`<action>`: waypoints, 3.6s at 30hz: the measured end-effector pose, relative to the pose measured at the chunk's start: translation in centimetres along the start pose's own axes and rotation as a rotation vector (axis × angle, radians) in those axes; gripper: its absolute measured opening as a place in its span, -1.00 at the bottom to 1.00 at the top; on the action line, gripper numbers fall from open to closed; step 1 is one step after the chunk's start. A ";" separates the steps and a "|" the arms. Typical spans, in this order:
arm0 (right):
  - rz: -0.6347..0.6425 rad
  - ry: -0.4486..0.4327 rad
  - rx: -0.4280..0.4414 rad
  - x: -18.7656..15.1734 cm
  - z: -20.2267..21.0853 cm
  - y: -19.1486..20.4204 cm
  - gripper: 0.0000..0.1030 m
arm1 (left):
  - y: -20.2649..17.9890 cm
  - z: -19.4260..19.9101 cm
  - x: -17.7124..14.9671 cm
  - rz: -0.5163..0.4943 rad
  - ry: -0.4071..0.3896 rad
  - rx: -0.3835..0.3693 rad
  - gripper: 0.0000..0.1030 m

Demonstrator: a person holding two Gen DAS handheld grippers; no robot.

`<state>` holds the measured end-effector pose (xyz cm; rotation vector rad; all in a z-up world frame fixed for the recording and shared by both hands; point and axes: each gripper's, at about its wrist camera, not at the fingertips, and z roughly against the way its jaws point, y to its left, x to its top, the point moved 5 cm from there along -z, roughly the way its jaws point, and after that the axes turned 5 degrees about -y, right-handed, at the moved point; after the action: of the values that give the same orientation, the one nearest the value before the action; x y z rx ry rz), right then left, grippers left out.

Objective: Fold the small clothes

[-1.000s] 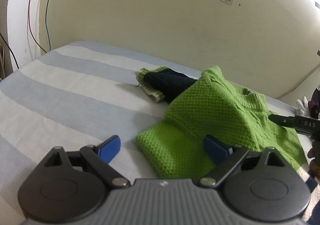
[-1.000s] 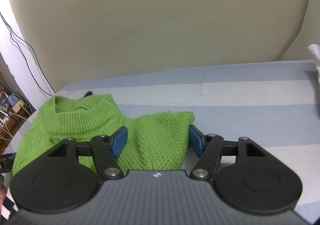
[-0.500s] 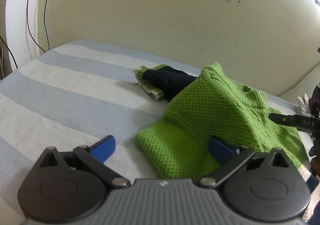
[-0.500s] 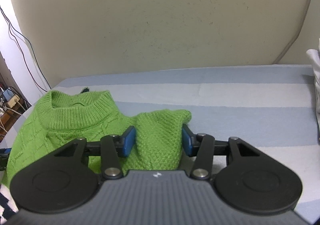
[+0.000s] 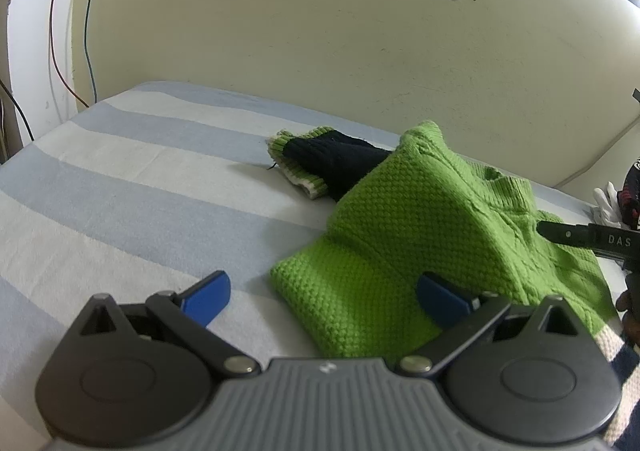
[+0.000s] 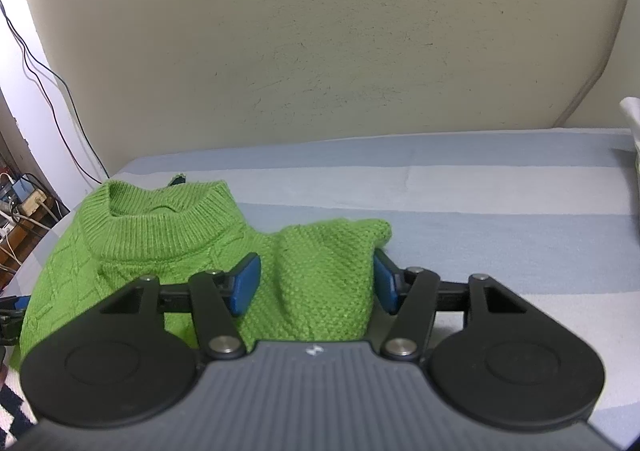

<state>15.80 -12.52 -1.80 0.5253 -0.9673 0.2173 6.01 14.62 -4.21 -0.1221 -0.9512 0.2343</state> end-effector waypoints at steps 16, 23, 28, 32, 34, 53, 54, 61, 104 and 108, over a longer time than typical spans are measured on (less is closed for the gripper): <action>0.040 -0.038 -0.016 0.1 0.7 0.4 -0.56 | 0.0 0.1 0.1 0.001 0.000 0.000 0.98; 0.070 -0.121 -0.042 -0.2 3.0 1.4 -0.63 | -0.2 0.5 0.0 -0.013 -0.015 -0.008 0.64; 0.064 -0.239 -0.035 1.0 7.5 2.2 -0.66 | -0.8 1.0 -0.1 -0.058 -0.038 -0.001 -0.50; 0.090 -0.357 -0.057 2.3 12.6 3.0 -0.67 | -0.8 1.7 0.0 -0.056 -0.054 -0.066 -0.62; 0.110 -0.419 -0.083 2.7 15.6 3.3 -0.67 | -0.9 2.4 0.3 -0.038 -0.071 -0.116 -0.63; -0.024 -0.346 -0.395 -3.9 29.0 -7.2 -0.13 | -6.5 18.8 -5.1 -0.482 -0.229 -0.455 -0.26; -0.076 -0.361 -0.382 -3.9 29.2 -8.0 -0.12 | -6.4 18.8 -4.9 -0.501 -0.227 -0.433 -0.16; -0.050 -0.367 -0.271 -2.6 27.3 -7.8 0.01 | -8.8 17.2 -0.8 -0.496 -0.274 -0.441 0.91; 0.634 -0.998 -0.163 12.3 47.2 15.8 -0.95 | -9.9 46.3 13.4 -0.458 -1.000 -0.051 -0.79; 0.580 -0.873 0.091 13.2 47.8 15.8 -0.87 | -10.9 46.1 13.5 -0.505 -1.045 0.059 -0.79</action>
<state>-17.87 -24.45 36.08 0.4063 -1.9665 0.5786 -22.59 7.47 35.27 0.3331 -1.9669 -0.1766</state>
